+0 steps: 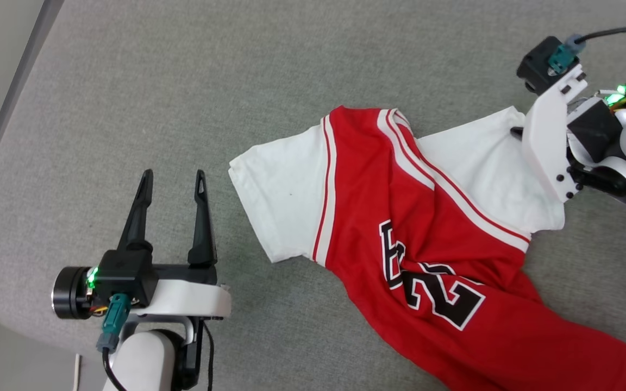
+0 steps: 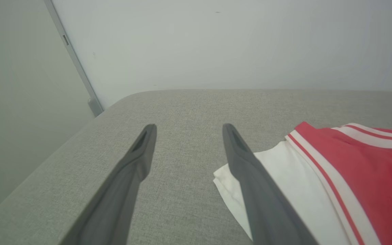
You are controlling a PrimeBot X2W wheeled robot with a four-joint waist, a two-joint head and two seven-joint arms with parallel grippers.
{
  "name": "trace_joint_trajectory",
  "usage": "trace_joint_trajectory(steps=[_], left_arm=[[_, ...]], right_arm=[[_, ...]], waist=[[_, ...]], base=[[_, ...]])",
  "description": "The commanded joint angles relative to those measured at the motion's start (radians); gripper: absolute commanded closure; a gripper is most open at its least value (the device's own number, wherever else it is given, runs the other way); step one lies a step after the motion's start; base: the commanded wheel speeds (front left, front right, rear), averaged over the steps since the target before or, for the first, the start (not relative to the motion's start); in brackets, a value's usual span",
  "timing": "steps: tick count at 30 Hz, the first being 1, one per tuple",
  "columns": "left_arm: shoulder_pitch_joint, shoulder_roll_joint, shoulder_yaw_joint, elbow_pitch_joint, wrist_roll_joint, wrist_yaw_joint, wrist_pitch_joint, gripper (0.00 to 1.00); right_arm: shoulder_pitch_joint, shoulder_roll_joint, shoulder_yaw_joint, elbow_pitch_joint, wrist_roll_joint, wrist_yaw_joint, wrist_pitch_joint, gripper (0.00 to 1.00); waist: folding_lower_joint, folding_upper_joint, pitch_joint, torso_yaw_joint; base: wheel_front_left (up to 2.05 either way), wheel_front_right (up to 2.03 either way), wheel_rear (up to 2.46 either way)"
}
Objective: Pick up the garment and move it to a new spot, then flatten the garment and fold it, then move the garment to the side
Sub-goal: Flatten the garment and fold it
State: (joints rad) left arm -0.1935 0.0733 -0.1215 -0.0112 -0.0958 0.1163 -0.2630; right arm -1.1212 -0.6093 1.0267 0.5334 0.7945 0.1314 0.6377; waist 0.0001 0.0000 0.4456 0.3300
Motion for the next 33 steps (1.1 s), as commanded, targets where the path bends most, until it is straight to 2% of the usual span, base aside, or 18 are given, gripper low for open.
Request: trace_joint_trajectory(steps=[1,4,9,14,19,26,30,33], left_arm=[[0.016,0.003,0.013,0.007,0.011,-0.009,-0.002,0.0],[0.041,0.01,0.03,0.02,0.022,-0.017,-0.002,0.0],[0.089,0.026,0.056,0.026,0.031,-0.023,-0.002,0.0],[0.136,0.039,0.082,0.036,0.034,-0.03,-0.002,0.0],[0.172,0.052,0.102,0.05,0.03,-0.04,-0.002,0.0],[0.16,0.074,0.111,0.08,0.022,-0.076,-0.002,0.0],[0.118,0.122,0.098,0.121,0.019,-0.13,0.004,0.0],[0.062,0.165,0.082,0.136,0.01,-0.178,0.051,0.0]], right_arm=[[0.029,-0.009,-0.004,0.012,0.012,-0.002,-0.049,1.0],[0.052,-0.028,-0.02,-0.003,0.032,-0.001,-0.147,1.0],[0.152,-0.105,-0.057,-0.041,0.073,-0.001,-0.276,1.0],[0.299,-0.173,-0.119,-0.065,0.119,-0.001,-0.361,1.0],[0.451,-0.212,-0.197,-0.05,0.151,-0.001,-0.407,1.0],[0.623,-0.214,-0.304,0.012,0.148,-0.001,-0.458,1.0],[0.686,-0.192,-0.358,0.015,0.135,-0.001,-0.478,1.0],[0.71,-0.175,-0.391,0.0,0.117,-0.001,-0.479,1.0]], waist=[[-0.0001,0.0,-0.048,-0.036],[-0.0001,0.0,-0.095,-0.066],[-0.0001,0.0,-0.167,-0.116],[-0.0001,0.0,-0.224,-0.165],[-0.0001,0.0,-0.269,-0.208],[-0.0001,0.0,-0.301,-0.239],[-0.0001,0.0,-0.311,-0.25],[-0.0001,0.0,-0.314,-0.259]], base=[[0.0,0.0,0.0],[0.0,0.0,0.0],[0.0,0.0,0.0],[0.0,0.0,0.0],[0.0,0.0,0.0],[0.0,0.0,0.0],[0.0,0.0,0.0],[0.0,0.0,0.0]])
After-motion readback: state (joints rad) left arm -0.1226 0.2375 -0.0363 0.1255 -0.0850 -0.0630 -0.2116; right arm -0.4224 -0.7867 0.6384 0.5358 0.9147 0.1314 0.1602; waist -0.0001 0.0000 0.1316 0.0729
